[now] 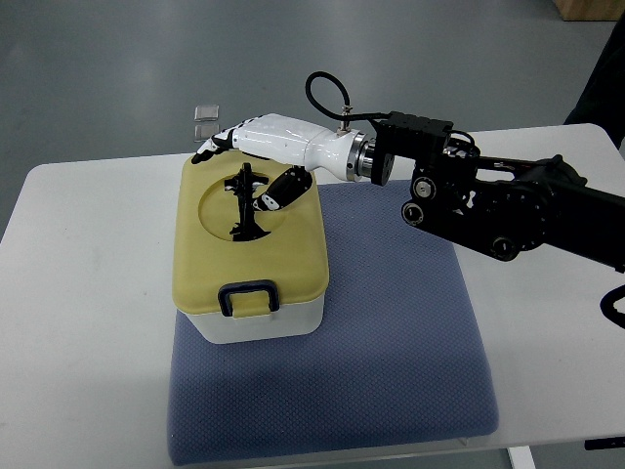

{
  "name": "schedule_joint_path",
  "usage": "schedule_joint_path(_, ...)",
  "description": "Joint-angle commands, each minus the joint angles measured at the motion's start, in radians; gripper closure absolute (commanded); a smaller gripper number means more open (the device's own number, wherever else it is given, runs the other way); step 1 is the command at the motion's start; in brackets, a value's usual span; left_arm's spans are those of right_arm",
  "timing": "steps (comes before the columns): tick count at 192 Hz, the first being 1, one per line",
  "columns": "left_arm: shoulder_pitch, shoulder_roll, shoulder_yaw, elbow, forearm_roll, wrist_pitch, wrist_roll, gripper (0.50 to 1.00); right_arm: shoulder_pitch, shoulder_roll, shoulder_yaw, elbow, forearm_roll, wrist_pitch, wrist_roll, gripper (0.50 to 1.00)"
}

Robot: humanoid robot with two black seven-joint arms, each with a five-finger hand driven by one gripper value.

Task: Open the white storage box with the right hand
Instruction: 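Close the right hand's fingers around the black lid handle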

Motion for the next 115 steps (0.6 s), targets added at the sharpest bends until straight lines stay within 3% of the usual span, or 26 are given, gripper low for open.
schedule_joint_path(1,0.0,0.0,0.0,0.0,0.0,0.0,0.0,0.5,-0.001,0.006,0.003,0.0,0.0,-0.001,0.0,0.742)
schedule_joint_path(26,0.0,0.0,0.001,-0.001,0.0,0.0,0.0,0.5,-0.001,0.008,0.003,0.0,0.0,-0.006,0.0,0.818)
schedule_joint_path(72,0.0,0.0,0.0,-0.001,0.0,0.0,0.0,0.5,-0.001,0.009,0.003,0.0,0.0,-0.007,0.005,1.0)
schedule_joint_path(115,0.0,0.0,0.0,0.0,0.0,0.0,0.0,0.5,0.005,0.009,0.003,0.003,0.002,-0.007,0.006,1.0)
